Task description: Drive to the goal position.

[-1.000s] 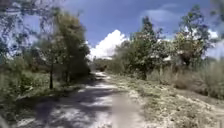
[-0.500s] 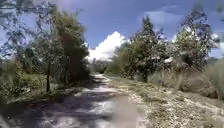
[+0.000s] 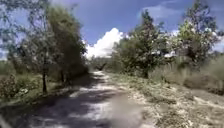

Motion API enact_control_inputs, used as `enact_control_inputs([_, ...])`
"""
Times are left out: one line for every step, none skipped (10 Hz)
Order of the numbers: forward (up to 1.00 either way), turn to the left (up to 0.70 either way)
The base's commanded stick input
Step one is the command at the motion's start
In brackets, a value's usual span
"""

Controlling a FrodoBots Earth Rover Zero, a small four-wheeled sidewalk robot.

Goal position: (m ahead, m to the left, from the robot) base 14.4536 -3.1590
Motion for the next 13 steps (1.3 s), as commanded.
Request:
enact_control_inputs([0.50,0.00])
enact_control_inputs([0.50,0.00])
enact_control_inputs([0.48,0.00])
enact_control_inputs([0.48,0.00])
enact_control_inputs([0.48,0.00])
enact_control_inputs([0.48,0.00])
enact_control_inputs([0.50,0.00])
enact_control_inputs([0.50,0.00])
enact_control_inputs([0.50,0.00])
enact_control_inputs([0.50,0.00])
enact_control_inputs([0.50,0.00])
enact_control_inputs([0.50,0.00])
enact_control_inputs([0.50,0.00])
